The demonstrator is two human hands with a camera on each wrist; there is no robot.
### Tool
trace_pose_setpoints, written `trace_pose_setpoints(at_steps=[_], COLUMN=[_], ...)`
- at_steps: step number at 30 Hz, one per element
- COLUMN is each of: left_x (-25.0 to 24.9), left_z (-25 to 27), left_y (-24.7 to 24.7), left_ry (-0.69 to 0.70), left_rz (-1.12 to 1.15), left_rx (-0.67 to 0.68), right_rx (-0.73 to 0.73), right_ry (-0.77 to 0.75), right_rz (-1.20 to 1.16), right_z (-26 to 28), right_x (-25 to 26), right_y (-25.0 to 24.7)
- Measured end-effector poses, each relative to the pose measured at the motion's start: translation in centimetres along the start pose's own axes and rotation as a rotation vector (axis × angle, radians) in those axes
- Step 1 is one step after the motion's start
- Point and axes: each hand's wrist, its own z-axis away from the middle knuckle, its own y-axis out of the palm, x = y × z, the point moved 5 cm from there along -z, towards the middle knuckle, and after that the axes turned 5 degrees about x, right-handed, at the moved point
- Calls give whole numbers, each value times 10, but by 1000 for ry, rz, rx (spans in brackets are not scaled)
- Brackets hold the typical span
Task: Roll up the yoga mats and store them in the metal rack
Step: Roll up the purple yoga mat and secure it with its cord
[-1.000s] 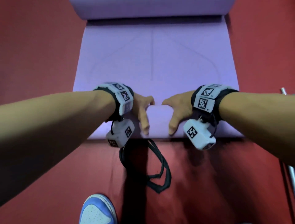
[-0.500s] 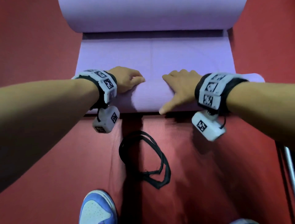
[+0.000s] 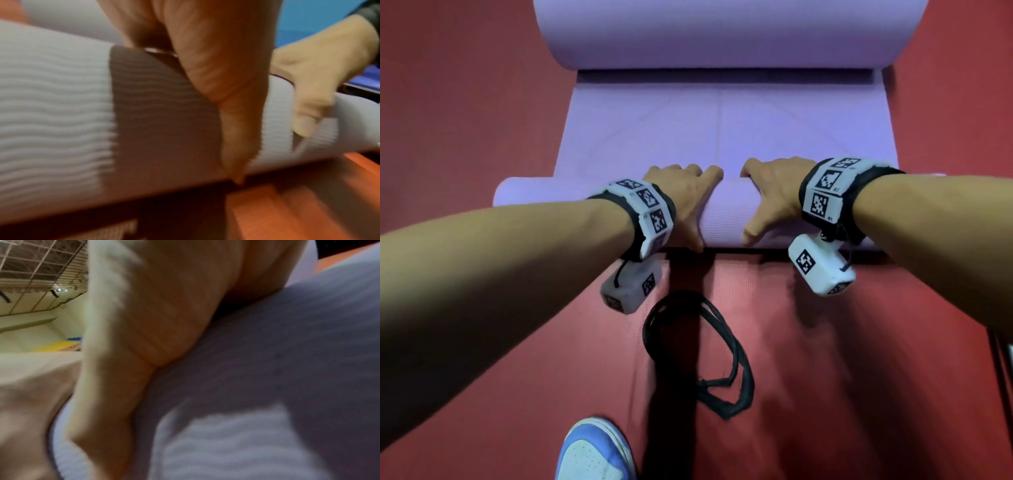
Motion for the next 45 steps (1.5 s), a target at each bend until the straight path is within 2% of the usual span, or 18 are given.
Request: trace_pose_setpoints(at_steps=[4,6,7,10,13,18,20,23,26,31,33,34,37,38,41,43,45], left_x=[2,0,1,1,8,24,23,17,15,17,16,16,2,-3,-5,-6,-2], left_z=[-4,-7,-10,-11,-4,24,31,26,18,0,-4,-3,2,4,2,-1,-2], left_y=[11,16,17,15,3,3,9,19,12,-2,-11,-12,11,20,31,31,20], left_ry=[51,57,58,84,56,62,50,41,40,48,38,31,122,145,113,146,134], left_rz=[169,254,299,352,82,-16,-72,-129,-92,38,68,117,539,629,637,635,560], left_rx=[309,404,416,430,268,-72,-116,-9,9,131,148,171,446,499,471,522,497], right_rx=[235,252,213,-9,-39,-62,-71,-55,-39,-196,-206,-179,6,73,132,128,118], right_ry=[-24,-24,-35,-99,-120,-112,-102,-86,-72,24,13,-23,-136,-160,-162,-148,-144], right_rz=[-173,-201,-181,8,218,47,25,26,30,255,248,214,133,154,181,172,165], right_z=[10,15,16,24,31,23,20,19,19,31,31,29,25,25,24,23,21], right_x=[2,4,4,13,29,23,19,20,20,23,21,19,8,6,6,5,4], right_y=[29,36,34,29,44,32,26,28,30,44,41,37,22,22,24,25,24])
